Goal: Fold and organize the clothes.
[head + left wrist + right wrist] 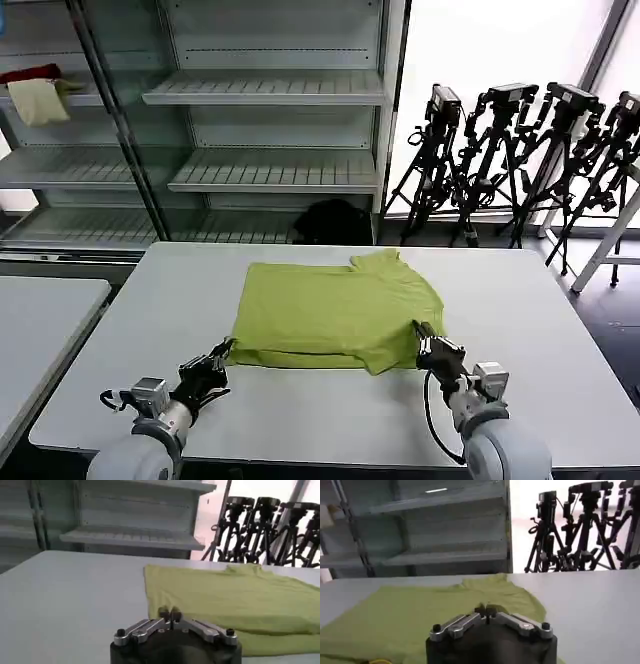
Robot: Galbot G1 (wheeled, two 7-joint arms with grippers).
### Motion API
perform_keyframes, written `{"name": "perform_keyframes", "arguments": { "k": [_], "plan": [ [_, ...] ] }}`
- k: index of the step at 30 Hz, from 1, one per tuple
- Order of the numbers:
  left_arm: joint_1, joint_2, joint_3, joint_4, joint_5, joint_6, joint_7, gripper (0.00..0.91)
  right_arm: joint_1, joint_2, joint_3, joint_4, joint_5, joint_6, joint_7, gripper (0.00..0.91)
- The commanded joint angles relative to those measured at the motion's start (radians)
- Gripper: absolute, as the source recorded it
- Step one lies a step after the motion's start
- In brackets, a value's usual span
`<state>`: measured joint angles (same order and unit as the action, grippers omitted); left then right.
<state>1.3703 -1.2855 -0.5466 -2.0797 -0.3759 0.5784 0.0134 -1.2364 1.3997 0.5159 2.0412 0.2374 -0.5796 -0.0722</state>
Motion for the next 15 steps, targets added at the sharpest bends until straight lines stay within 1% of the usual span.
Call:
{"name": "perform_keyframes", "arguments": {
  "k": [1, 2, 3, 7, 11, 15],
  "plan": [
    [-0.049, -0.008, 0.004, 0.074, 0.048, -0.001, 0.009, 0.01, 0.076, 0.013, -0.004, -0.107, -0.045, 0.001, -0.041, 0.887],
    [-0.05, -0.008, 0.004, 0.075, 0.05, -0.001, 0.01, 0.564, 0.076, 0.013, -0.003, -0.11, -0.045, 0.001, -0.041, 0.907],
    [-0.052, -0.008, 0.005, 0.077, 0.053, -0.001, 0.013, 0.907, 0.078, 0.015, -0.002, -0.115, -0.048, 0.001, -0.04, 0.907],
    [-0.056, -0.01, 0.006, 0.077, 0.063, -0.002, 0.017, 0.907, 0.087, 0.025, 0.002, -0.131, -0.058, 0.003, -0.032, 0.907],
    [-0.059, -0.009, 0.007, 0.07, 0.066, -0.002, 0.018, 0.907, 0.101, 0.026, 0.009, -0.148, -0.055, 0.029, -0.019, 0.907],
    [-0.059, -0.005, 0.005, 0.053, 0.064, -0.002, 0.015, 0.907, 0.118, 0.028, 0.024, -0.157, -0.04, 0.037, 0.002, 0.907]
  ]
}}
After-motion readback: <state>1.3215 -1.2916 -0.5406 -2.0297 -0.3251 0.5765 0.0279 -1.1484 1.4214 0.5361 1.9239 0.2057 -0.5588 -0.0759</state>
